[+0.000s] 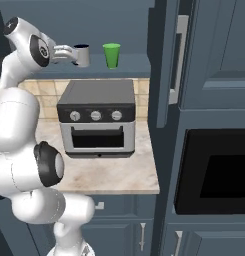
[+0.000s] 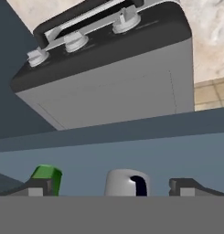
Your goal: There is a tray on the dining counter. Grab the cup, mug, and pitcher and place them on the tray. The pitcher may be placed next to the tray if it cannot fit the tray.
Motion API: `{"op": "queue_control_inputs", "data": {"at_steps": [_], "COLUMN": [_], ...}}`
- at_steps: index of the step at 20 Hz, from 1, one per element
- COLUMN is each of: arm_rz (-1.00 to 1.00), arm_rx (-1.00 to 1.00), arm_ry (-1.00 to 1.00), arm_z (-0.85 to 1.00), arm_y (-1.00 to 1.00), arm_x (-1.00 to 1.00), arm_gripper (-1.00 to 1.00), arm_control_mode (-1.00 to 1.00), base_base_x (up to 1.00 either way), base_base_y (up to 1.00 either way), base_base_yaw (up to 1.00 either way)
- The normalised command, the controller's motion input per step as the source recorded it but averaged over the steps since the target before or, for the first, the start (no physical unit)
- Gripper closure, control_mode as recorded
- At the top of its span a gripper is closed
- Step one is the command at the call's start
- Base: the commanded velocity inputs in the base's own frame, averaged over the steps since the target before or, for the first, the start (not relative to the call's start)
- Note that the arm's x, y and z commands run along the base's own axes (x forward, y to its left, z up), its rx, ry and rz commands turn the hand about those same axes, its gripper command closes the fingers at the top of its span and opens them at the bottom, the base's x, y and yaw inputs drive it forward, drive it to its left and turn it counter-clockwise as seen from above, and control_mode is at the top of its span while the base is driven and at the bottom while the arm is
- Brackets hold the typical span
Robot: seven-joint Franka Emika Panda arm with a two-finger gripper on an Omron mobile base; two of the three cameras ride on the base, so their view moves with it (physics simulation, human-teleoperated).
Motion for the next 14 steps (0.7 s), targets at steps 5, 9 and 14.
{"op": "queue_control_inputs", "data": {"at_steps": [5,9,14], "arm_rz": [-0.03,-0.03,-0.03], "arm_rx": [-0.04,-0.05,-0.04], "arm_ry": [0.0,0.0,0.0], "arm_z": [-0.01,-0.07,-0.06], "arm_y": [0.0,0.0,0.01], "arm_x": [0.39,0.41,0.39], "arm_gripper": [-1.0,-1.0,-1.0], "arm_control_mode": [-1.0,-1.0,-1.0], "base_base_x": [0.0,0.0,0.0], "base_base_y": [0.0,0.0,0.0], "base_base_yaw": [0.0,0.0,0.0]}}
